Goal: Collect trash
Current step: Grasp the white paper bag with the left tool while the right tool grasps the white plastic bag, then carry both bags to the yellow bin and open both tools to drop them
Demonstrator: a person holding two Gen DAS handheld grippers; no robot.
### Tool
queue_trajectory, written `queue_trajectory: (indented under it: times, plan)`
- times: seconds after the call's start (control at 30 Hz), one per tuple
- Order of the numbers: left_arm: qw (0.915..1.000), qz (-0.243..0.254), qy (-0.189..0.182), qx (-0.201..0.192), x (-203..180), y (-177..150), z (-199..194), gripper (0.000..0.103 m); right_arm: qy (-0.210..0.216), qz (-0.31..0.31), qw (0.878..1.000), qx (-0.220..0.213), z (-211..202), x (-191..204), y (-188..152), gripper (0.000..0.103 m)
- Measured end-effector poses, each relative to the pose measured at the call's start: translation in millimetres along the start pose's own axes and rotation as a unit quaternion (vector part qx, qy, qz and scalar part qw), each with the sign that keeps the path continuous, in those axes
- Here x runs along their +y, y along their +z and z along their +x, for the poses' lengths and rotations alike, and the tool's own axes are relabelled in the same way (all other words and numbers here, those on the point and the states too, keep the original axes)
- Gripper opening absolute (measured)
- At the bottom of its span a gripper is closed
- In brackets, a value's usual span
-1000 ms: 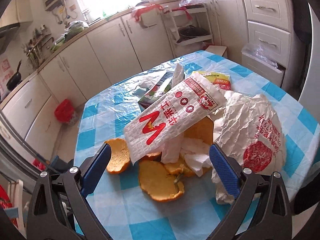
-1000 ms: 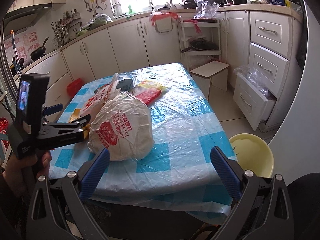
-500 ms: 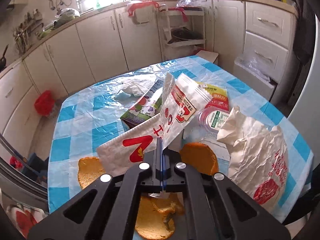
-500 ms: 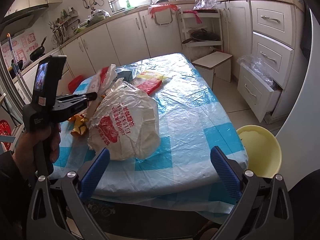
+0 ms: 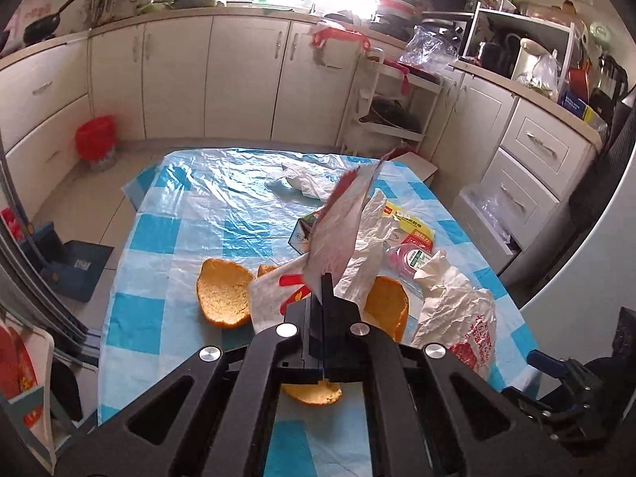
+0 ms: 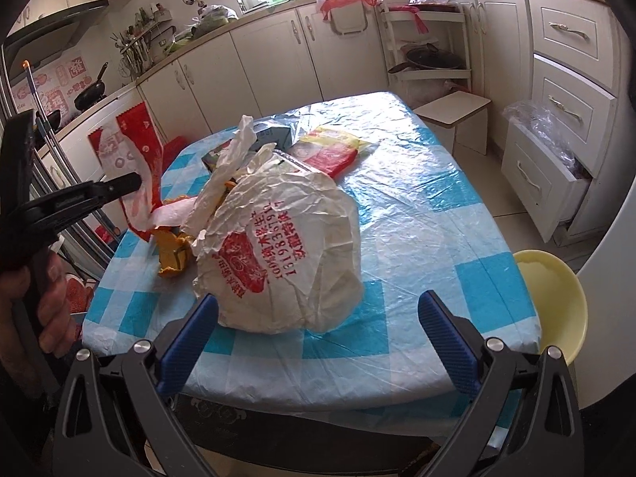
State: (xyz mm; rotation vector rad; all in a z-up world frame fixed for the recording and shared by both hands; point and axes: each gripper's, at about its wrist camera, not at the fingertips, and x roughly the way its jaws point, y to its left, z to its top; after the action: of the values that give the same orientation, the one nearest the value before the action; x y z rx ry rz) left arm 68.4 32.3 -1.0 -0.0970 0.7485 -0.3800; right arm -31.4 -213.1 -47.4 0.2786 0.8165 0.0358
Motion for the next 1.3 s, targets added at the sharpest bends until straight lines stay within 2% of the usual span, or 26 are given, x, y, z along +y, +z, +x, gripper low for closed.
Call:
queue_trajectory:
  times: [0.23,0.27,0.33,0.37,0.4,0.43,0.47,0.5,0.67,0.93,1.13,1.3]
  plan:
    - [0.9996,-0.026,-0.005,0.0,9.5,-11.4,-14.0,0.0,0.017,-0.003,1.0,0.025,32.7,5.3,8.0,0.096]
    - [0.9996,-0.029,-0.006,0.001,10.8,-12.6,-14.4,0.0,0.024,-0.004,0.999,0.025,34.1,5.8,8.2,0.093]
    - [0.9995,-0.032,-0.007,0.001,13.0,-15.3,-16.9,0.0,0.043,-0.003,0.998,0.042,38.4,6.5,6.6,0.055]
    - [0.9994,-0.033,-0.006,0.0,12.8,-15.9,-19.0,0.0,0.059,0.001,0.997,0.052,41.3,8.5,5.7,0.046]
    - [0.9994,-0.033,-0.006,-0.001,13.6,-16.5,-20.3,0.0,0.068,0.003,0.996,0.056,41.7,8.0,3.8,0.031]
    - [0.9994,-0.034,-0.007,-0.002,14.7,-16.7,-21.7,0.0,0.068,0.0,0.996,0.056,40.6,9.6,1.5,0.023]
    - [0.9994,-0.035,-0.006,-0.002,15.4,-16.6,-22.9,0.0,0.072,-0.006,0.996,0.053,38.4,10.9,0.0,0.022]
    - [0.9993,-0.036,-0.006,-0.003,16.3,-16.6,-24.1,0.0,0.076,-0.009,0.996,0.051,36.1,12.3,-1.3,0.016]
    - [0.9992,-0.039,-0.007,-0.009,18.2,-17.2,-33.7,0.0,0.099,-0.013,0.995,0.029,21.3,14.4,-2.9,0.01]
    - [0.9988,-0.035,-0.016,-0.029,10.1,-12.9,-56.5,0.0,0.131,-0.019,0.991,-0.026,-10.1,18.3,4.6,0.008]
    - [0.9979,-0.026,-0.028,-0.051,-2.0,-4.0,-80.8,0.0,0.121,-0.013,0.991,-0.061,-30.4,10.3,13.4,0.008]
    - [0.9964,-0.026,-0.054,-0.061,-15.6,5.3,-96.6,0.0,0.085,-0.007,0.993,-0.083,-47.0,-7.4,19.0,0.008]
